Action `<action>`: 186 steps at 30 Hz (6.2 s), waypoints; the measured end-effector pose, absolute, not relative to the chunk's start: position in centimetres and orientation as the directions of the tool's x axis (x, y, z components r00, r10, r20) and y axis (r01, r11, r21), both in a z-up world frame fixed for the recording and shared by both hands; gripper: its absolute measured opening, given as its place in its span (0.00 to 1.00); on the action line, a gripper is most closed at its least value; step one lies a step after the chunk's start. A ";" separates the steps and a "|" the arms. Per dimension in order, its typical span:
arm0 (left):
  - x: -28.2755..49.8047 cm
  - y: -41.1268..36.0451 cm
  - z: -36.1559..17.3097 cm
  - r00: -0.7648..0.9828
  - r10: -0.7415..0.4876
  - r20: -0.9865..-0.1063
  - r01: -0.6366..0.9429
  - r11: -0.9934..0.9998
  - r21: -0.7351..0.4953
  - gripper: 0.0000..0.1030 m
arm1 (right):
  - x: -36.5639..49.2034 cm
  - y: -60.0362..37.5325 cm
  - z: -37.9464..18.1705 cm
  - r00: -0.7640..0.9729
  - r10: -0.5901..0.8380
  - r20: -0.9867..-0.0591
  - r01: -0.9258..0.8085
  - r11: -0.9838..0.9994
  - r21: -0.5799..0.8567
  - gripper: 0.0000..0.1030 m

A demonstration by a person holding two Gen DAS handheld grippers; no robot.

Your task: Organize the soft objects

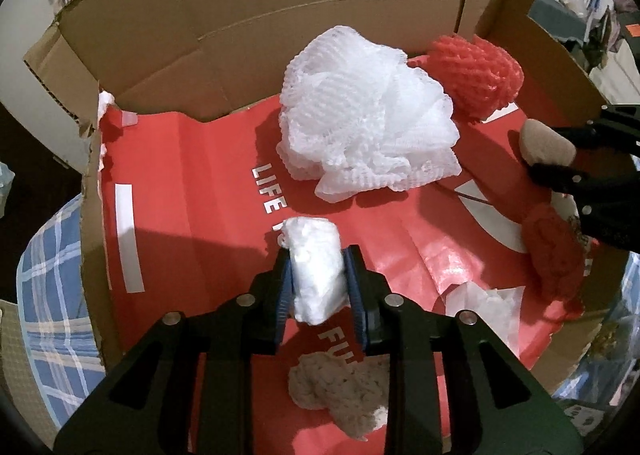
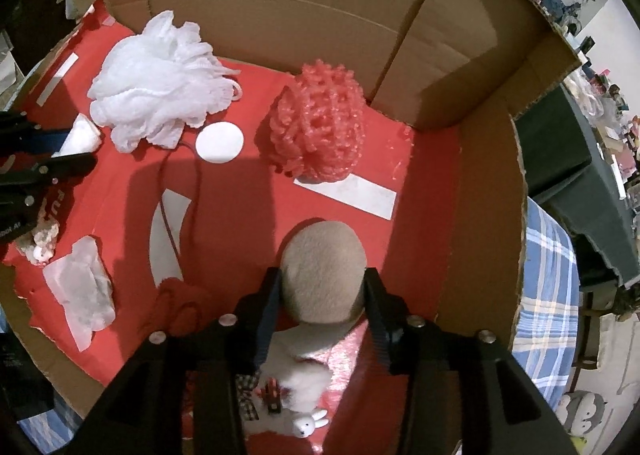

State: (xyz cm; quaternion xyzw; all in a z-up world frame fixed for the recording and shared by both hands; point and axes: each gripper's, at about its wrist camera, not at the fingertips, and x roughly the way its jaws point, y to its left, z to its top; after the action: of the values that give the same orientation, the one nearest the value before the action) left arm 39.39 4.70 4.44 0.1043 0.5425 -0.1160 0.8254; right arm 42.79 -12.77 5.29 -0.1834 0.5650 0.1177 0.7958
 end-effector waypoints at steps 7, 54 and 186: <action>40.1 5.4 4.4 0.402 -0.110 -0.909 0.298 0.955 0.016 0.67 | 42.7 -12.3 5.7 0.346 -0.016 -0.938 -0.400 0.902 -0.163 0.53; 7.0 3.9 17.0 0.866 -0.265 -0.425 0.254 0.964 -0.083 0.94 | 8.1 -15.5 17.0 0.838 0.213 -0.502 -0.288 0.954 -0.076 1.00; 7.0 4.1 5.3 0.618 -0.398 -0.678 0.414 0.898 -0.149 0.27 | 10.9 -17.5 6.0 0.615 0.409 -0.675 -0.395 0.900 0.185 0.34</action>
State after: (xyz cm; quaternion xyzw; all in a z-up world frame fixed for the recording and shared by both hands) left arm 6.98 4.14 5.31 0.0108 0.3743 -0.2257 0.8994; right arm 10.91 -17.54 6.01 0.0087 0.3777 0.2237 0.8985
